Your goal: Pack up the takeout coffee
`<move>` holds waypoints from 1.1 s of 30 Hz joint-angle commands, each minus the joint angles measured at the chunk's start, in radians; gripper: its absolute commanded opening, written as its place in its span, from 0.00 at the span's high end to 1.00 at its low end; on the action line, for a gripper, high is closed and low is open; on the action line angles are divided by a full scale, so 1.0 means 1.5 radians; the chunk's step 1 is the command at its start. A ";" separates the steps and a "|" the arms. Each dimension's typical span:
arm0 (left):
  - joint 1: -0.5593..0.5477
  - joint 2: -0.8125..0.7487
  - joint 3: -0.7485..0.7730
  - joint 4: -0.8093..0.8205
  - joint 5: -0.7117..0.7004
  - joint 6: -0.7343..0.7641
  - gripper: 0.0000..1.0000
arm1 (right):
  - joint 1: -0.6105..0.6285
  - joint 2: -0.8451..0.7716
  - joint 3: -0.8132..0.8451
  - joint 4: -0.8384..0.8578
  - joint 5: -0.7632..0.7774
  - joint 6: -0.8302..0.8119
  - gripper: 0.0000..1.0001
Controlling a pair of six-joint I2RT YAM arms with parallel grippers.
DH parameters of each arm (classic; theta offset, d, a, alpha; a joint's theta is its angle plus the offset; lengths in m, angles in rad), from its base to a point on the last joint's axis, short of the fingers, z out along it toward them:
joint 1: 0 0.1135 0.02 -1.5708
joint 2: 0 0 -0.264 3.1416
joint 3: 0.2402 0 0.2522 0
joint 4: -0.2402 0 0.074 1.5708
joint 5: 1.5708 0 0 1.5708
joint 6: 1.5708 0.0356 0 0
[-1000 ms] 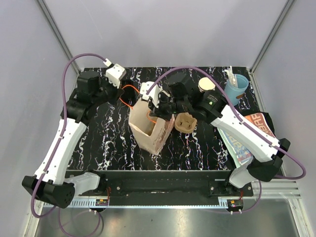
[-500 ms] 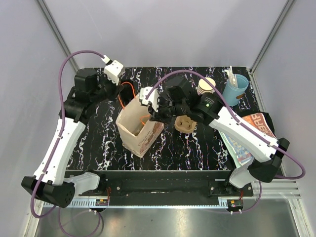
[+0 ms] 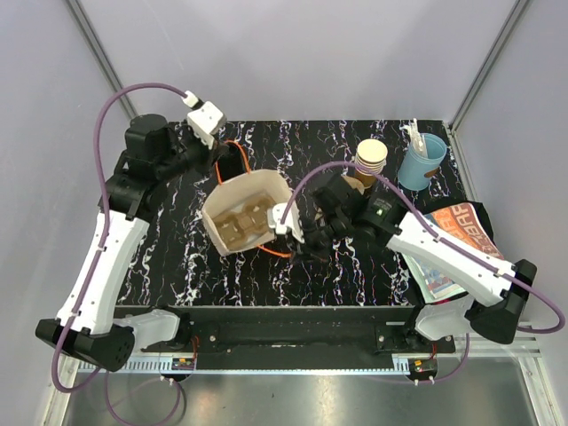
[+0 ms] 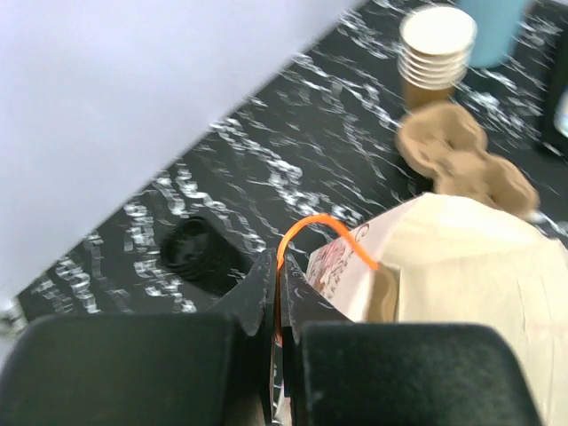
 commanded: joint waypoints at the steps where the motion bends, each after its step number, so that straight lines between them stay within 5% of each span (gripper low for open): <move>1: -0.021 -0.011 -0.025 -0.015 0.083 0.042 1.00 | 0.025 -0.025 -0.094 0.016 -0.052 -0.014 1.00; 17: -0.135 -0.064 0.003 -0.289 0.268 0.180 1.00 | 0.075 -0.064 -0.277 0.087 -0.037 -0.025 1.00; 24: -0.146 -0.063 -0.031 -0.320 0.272 0.205 1.00 | 0.082 -0.087 -0.329 0.113 -0.015 -0.024 1.00; 33: -0.146 -0.048 0.010 -0.318 0.260 0.199 1.00 | 0.081 -0.096 -0.262 0.075 -0.001 -0.030 1.00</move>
